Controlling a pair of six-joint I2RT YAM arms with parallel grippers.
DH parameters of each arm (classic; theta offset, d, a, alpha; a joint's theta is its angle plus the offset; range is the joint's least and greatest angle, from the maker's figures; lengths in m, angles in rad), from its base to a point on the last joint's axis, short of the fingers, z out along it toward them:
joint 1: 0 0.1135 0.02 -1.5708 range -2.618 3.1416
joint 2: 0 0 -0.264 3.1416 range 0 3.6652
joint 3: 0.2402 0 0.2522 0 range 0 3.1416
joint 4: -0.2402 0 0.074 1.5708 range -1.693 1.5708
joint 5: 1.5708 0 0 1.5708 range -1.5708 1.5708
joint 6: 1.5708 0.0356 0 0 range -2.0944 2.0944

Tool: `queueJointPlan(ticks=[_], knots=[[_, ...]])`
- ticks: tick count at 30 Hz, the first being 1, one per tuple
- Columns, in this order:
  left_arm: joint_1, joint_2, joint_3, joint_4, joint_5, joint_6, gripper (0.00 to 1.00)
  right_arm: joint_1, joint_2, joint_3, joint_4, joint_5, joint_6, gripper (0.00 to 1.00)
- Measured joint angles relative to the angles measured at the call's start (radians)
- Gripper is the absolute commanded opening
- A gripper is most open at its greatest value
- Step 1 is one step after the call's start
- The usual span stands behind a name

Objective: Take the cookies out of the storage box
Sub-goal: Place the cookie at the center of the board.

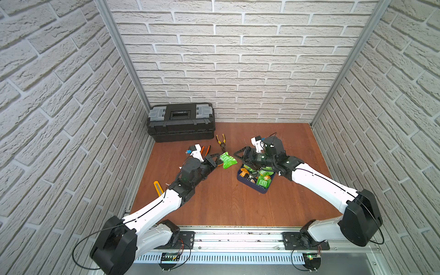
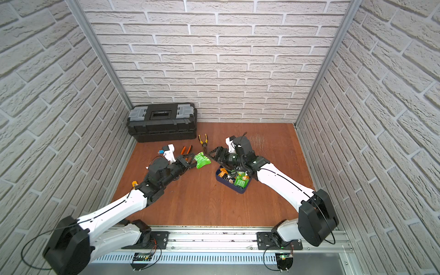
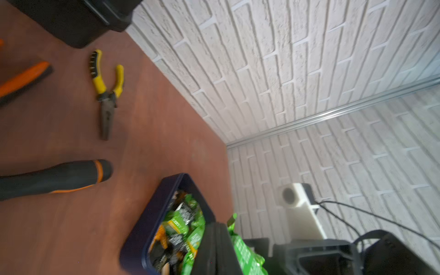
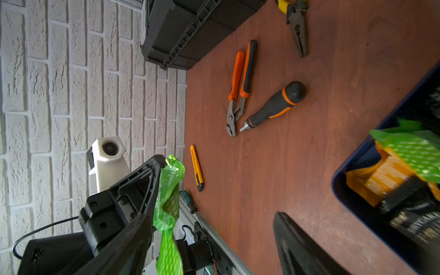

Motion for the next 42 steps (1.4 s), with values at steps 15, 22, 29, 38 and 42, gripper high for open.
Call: queueJointPlan(ticks=[15, 22, 29, 38, 42], knots=[[0.057, 0.127, 0.073, -0.597, 0.09, 0.671, 0.0, -0.079, -0.116, 0.046, -0.302, 0.09, -0.251, 0.85], [0.051, 0.223, 0.057, -0.404, 0.172, 0.798, 0.0, -0.081, -0.116, 0.019, -0.314, 0.089, -0.27, 0.84], [0.073, 0.343, 0.043, -0.34, 0.247, 0.861, 0.0, -0.081, -0.116, 0.012, -0.344, 0.095, -0.289, 0.84], [0.074, 0.359, 0.036, -0.348, 0.153, 0.853, 0.74, -0.081, -0.113, 0.002, -0.352, 0.105, -0.312, 0.83], [0.074, 0.303, 0.06, -0.415, 0.104, 0.829, 0.75, -0.081, -0.096, 0.006, -0.389, 0.129, -0.356, 0.81]])
